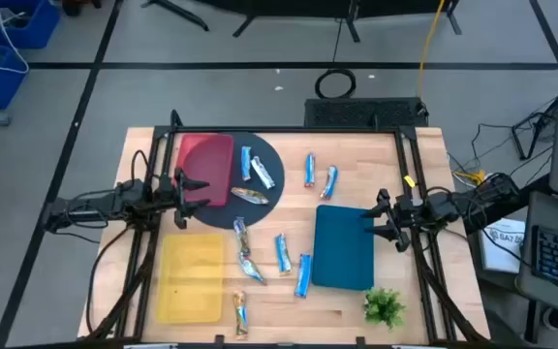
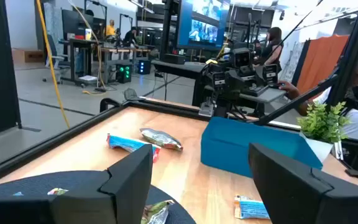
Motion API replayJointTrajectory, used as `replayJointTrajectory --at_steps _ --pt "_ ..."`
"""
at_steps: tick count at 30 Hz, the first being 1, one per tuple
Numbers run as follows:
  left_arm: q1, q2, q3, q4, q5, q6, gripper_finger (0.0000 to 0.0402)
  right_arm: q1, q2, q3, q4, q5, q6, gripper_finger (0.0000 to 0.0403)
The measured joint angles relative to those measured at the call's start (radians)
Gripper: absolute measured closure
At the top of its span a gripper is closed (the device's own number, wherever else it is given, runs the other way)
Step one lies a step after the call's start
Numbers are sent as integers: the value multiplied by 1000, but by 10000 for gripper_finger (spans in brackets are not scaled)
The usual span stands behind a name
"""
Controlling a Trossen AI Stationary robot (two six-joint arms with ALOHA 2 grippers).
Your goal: Pick and place Granola Bars by type
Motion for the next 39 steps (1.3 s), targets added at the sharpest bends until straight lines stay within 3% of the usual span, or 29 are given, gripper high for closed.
replayJointTrajectory --at_steps 13,20,26,31,39 --pt "0 0 0 13 -1 -79 133 0 0 0 20 5 55 206" --pt "-1 31 69 53 -67 -56 133 0 33 65 224 155 -58 206" --pt "-1 240 287 -71 -156 -45 133 0 194 255 222 256 -97 207" --pt "-1 501 502 -221 -262 -196 133 -1 427 437 215 463 -155 207" --pt "-2 863 708 -285 -241 -407 133 -1 750 705 212 701 -302 207"
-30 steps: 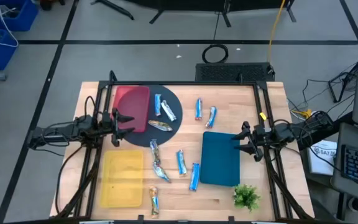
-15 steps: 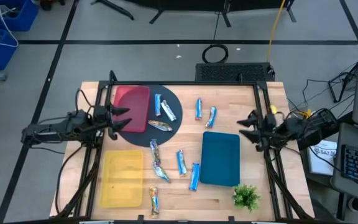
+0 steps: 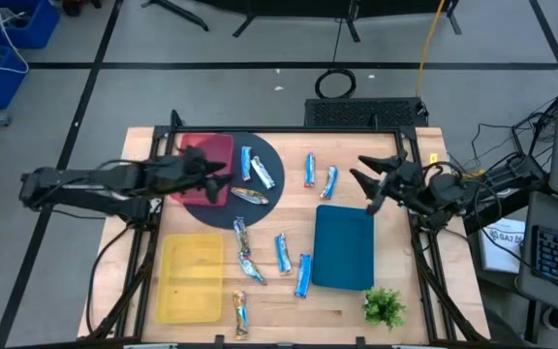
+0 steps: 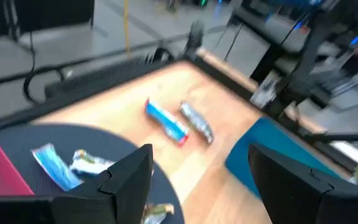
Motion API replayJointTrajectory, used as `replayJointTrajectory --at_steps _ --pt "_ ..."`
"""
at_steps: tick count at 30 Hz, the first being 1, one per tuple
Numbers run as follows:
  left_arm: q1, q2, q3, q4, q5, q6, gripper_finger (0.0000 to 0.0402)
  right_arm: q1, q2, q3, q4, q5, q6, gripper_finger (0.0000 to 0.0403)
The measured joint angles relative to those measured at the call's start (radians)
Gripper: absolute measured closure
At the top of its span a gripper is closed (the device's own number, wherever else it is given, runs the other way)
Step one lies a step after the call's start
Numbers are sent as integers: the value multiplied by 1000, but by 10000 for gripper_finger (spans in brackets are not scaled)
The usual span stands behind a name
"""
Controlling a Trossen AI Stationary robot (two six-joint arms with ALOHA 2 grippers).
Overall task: Pick and place Granola Bars by type
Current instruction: Put the top blue granola bar into the red bin
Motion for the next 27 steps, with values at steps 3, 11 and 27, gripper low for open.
replayJointTrajectory --at_steps 3,11,27 --pt "0 117 67 -1 1 36 133 0 80 62 1 2 -23 207" --pt "15 370 235 -104 5 651 133 0 151 99 3 -113 48 207" --pt "218 698 259 -150 100 1394 133 10 151 100 12 -189 130 206"
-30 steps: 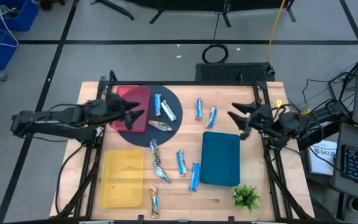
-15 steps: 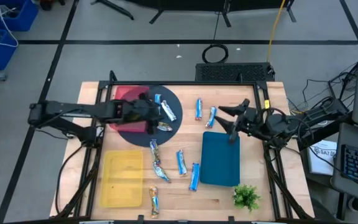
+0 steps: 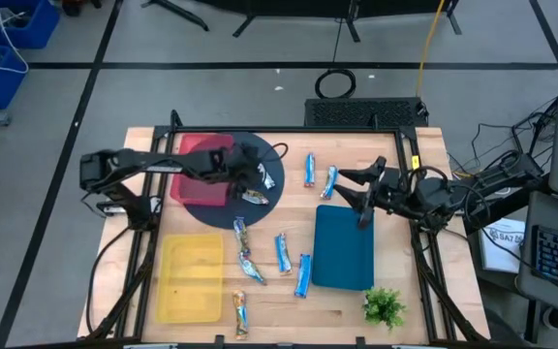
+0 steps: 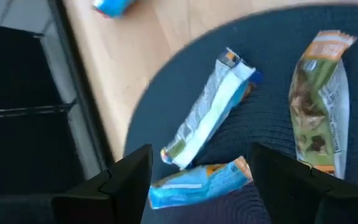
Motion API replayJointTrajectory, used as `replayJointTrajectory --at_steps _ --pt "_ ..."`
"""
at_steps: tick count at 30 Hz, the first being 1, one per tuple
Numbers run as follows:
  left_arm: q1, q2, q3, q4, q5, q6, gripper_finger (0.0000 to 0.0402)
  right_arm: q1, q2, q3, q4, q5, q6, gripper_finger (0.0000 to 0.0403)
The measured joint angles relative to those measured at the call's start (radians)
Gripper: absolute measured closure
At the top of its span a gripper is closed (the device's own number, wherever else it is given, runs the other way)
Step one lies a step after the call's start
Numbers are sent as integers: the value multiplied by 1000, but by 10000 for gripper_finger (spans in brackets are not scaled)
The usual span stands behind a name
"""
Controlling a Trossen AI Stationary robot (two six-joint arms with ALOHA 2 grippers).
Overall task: Pick and place Granola Bars by type
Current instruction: Put the top blue granola bar into the red bin
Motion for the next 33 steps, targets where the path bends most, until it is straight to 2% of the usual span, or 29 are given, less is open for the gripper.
replayJointTrajectory --at_steps 4,10,16,24,28,33 --pt "23 38 0 44 102 45 133 0 2 0 2 -48 7 206" --pt "33 108 0 96 147 78 133 2 4 0 4 -78 7 207" --pt "33 172 0 107 139 100 133 3 4 0 5 -79 7 207" --pt "33 235 0 210 141 135 139 3 4 0 9 -75 15 206" --pt "29 245 0 232 142 145 191 3 12 0 8 -74 42 206" --pt "30 245 0 210 147 144 322 6 25 0 8 -73 49 206"
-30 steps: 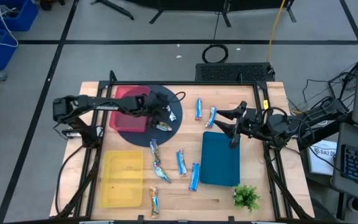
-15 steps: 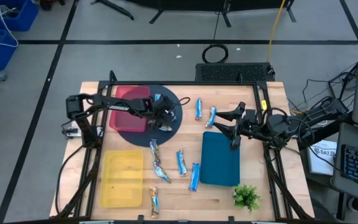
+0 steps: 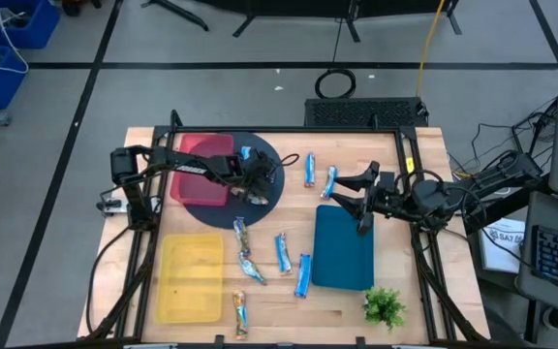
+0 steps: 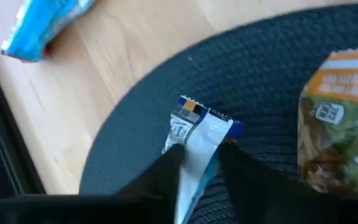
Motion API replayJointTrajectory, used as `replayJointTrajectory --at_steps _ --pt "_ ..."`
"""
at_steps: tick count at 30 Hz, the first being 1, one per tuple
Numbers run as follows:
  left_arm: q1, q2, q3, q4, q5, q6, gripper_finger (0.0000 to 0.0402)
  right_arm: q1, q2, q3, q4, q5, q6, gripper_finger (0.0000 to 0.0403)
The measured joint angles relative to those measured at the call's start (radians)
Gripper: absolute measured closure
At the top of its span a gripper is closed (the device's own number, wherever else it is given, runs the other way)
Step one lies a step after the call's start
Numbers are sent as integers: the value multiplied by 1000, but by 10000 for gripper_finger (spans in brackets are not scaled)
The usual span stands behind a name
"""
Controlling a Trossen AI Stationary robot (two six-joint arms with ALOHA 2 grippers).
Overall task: Pick and place Granola Bars by type
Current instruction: Put the top blue granola bar into the red bin
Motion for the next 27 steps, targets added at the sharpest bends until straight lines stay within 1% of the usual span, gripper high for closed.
replayJointTrajectory --at_steps 2,3,8,11,15,18,21,24,27 --pt "0 -2 0 -10 2 0 375 0 2 0 2 -1 0 206" --pt "0 -3 0 -11 5 -6 385 0 2 0 6 0 -1 207" --pt "-7 -9 0 -13 -14 1 395 0 3 0 38 1 -41 206" --pt "-19 -37 4 -21 -33 -5 398 0 3 0 70 1 -93 206" --pt "-25 -80 34 -12 -32 -12 399 0 3 0 93 1 -140 206" --pt "-24 -85 61 -37 -35 -26 400 0 3 0 93 1 -153 207" --pt "-24 -86 110 -105 -59 -27 400 0 3 0 94 1 -165 207" --pt "-34 -86 172 -213 -124 -38 400 0 3 0 94 1 -165 207" --pt "-33 -95 250 -338 -210 -128 401 0 3 0 93 1 -165 207"
